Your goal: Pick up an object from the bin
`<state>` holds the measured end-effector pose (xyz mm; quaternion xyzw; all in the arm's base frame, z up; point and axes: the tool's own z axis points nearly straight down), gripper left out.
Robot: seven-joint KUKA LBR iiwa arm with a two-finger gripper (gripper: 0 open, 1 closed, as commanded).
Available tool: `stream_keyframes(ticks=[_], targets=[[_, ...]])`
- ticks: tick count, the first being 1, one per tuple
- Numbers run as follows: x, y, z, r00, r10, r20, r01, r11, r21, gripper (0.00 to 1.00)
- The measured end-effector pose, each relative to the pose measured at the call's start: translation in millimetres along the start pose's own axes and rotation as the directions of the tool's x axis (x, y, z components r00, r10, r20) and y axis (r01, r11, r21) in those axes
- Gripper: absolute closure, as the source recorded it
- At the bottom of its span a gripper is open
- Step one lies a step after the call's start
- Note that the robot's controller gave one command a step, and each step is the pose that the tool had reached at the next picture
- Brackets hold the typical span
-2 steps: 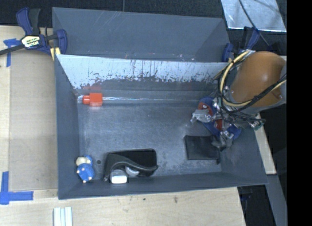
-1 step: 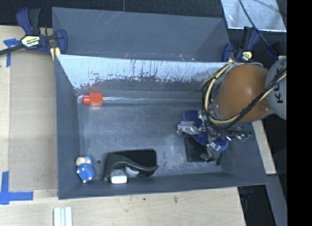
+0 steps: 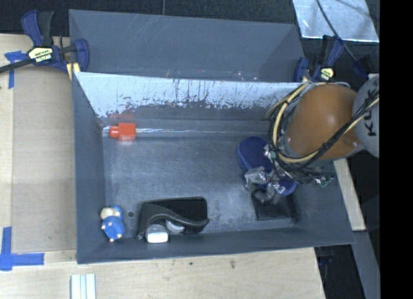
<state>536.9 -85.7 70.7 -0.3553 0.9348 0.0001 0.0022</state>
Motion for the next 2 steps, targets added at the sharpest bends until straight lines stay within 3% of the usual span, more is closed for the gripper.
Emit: stream_keyframes(ticks=[1, 2], targets=[[-1.1, -0.9, -32.1, 1.0, 0.002, 0.001, -0.002, 1.0, 0.003, 1.0], [-2.8, -2.6, -85.3, 1.0, 0.005, 0.002, -0.005, 1.0, 0.005, 1.0]])
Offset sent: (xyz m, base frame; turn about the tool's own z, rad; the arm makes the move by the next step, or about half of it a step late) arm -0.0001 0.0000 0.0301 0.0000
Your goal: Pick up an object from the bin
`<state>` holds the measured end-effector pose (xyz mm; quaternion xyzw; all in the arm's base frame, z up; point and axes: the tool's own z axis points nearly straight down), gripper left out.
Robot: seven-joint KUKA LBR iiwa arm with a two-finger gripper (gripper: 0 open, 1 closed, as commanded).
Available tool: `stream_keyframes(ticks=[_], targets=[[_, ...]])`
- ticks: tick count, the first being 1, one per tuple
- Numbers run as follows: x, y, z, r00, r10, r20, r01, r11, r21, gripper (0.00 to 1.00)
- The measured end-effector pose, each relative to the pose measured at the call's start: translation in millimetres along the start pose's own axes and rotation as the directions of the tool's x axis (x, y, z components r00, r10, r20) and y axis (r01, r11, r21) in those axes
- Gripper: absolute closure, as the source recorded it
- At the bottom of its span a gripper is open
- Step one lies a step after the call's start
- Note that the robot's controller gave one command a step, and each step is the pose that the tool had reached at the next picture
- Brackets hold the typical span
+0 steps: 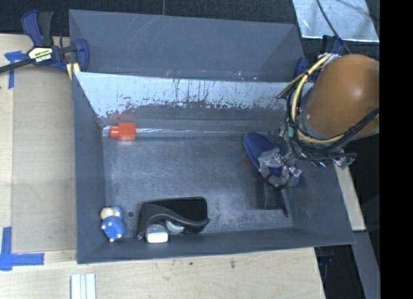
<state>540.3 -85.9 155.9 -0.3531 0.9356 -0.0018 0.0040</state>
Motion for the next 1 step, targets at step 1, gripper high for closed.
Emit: stream_keyframes(ticks=[1], targets=[[-1.3, -1.6, -41.3, 1.0, 0.003, 0.0, -0.003, 1.0, -0.001, 1.0]])
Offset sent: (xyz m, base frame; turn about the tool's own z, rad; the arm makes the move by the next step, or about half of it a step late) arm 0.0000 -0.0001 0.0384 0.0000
